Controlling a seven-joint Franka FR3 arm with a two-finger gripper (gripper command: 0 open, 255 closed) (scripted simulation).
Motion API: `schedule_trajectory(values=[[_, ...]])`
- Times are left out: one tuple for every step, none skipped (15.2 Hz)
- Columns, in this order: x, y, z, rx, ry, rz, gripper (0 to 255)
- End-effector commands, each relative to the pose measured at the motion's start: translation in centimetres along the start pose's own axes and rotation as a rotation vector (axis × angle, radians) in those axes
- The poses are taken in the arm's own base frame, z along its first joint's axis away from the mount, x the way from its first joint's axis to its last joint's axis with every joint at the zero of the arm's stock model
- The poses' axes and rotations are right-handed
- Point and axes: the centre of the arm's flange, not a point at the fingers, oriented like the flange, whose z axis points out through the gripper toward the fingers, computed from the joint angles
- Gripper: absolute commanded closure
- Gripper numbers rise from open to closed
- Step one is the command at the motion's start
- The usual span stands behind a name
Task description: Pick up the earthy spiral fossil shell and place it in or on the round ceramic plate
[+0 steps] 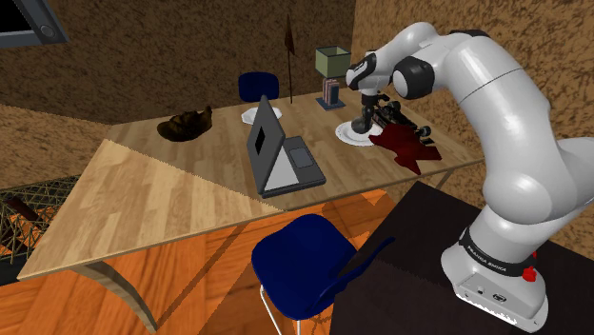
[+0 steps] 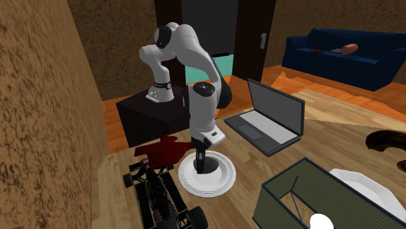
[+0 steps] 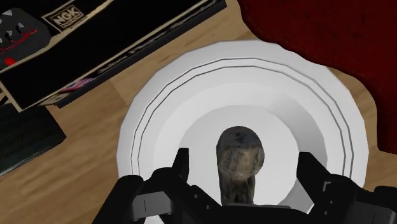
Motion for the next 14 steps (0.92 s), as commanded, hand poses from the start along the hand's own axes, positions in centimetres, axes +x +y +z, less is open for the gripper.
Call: schedule_trajectory(values=[[0.0, 0.0, 0.0, 0.000, 0.000, 0.000, 0], [0.0, 0.2, 0.1, 0.000, 0.000, 0.000, 0], [0.0, 0.2, -1.2, 0.000, 0.000, 0.000, 0], [0.0, 0.2, -2.5, 0.000, 0.000, 0.000, 0], [0.0, 0.2, -3.9, 0.000, 0.000, 0.000, 0], [0.0, 0.2, -4.9, 0.000, 0.000, 0.000, 0], [0.0, 0.2, -4.9, 0.000, 0.000, 0.000, 0], [0.0, 0.2, -4.9, 0.000, 0.000, 0.000, 0], [0.0, 0.2, -4.9, 0.000, 0.000, 0.000, 0], [0.0, 0.2, -4.9, 0.000, 0.000, 0.000, 0], [0.0, 0.2, -4.9, 0.000, 0.000, 0.000, 0], [0.0, 0.2, -4.9, 0.000, 0.000, 0.000, 0], [0.0, 0.2, -4.9, 0.000, 0.000, 0.000, 0], [0.0, 0.2, -4.9, 0.000, 0.000, 0.000, 0]])
